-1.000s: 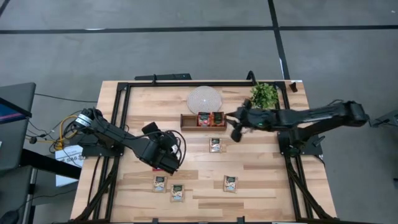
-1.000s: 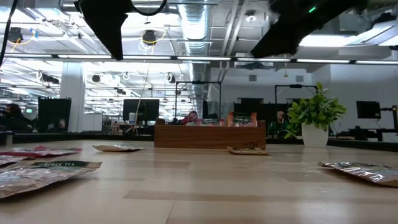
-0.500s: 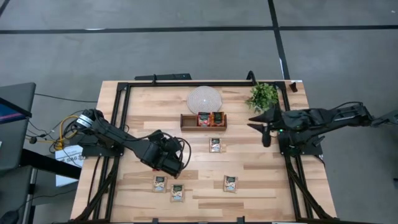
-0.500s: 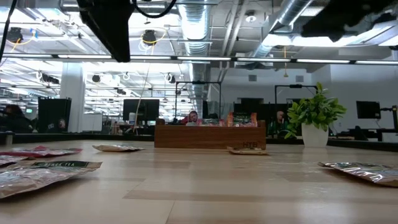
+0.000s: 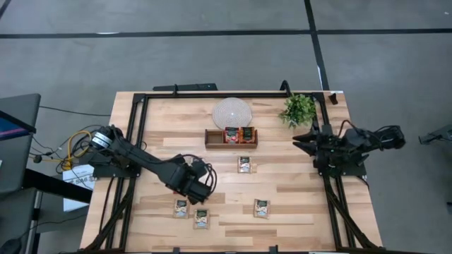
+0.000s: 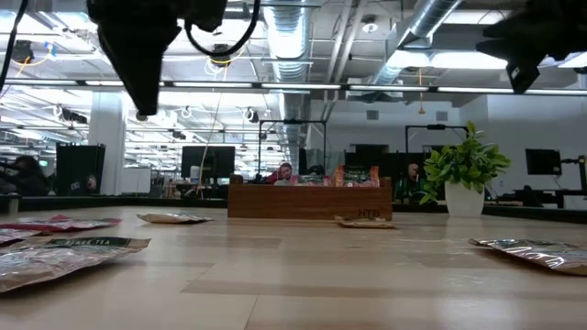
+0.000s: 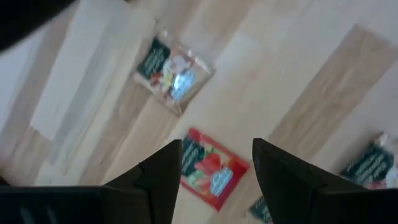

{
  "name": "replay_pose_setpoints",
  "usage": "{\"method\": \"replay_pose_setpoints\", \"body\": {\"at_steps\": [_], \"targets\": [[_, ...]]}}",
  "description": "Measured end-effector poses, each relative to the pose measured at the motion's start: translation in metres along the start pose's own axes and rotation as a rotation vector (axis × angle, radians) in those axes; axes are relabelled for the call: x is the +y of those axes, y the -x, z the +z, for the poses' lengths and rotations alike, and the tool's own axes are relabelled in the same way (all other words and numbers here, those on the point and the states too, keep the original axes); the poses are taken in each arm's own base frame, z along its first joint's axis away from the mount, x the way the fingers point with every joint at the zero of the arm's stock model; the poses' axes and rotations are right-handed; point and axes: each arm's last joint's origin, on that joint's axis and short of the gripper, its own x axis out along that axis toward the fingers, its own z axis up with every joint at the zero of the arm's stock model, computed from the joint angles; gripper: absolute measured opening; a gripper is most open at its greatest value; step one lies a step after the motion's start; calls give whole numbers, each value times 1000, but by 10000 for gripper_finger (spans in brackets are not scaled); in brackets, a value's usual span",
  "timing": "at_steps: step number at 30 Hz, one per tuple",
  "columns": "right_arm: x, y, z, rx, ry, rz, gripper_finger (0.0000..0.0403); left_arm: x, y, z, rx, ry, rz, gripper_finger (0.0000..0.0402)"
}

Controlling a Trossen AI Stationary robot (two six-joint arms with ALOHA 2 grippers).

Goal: Pick & Place Tea
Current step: Put the red tea bag into the middle compartment of the wooden organizer

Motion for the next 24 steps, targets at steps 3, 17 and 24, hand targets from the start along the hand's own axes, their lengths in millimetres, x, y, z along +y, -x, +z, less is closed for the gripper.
{"method": "replay_pose_setpoints", "body": {"at_steps": [3,17,24], "targets": [[-2,2,-6,-13,-17,18,102,7,-1,-6,110,-35,37,190],[2,-1,-13,-16,-29,77,102,19,-46,-22,305,-154,29,168],[4,-1,-14,-3,-73,105,102,17,-62,-26,340,-256,-103,167]]}}
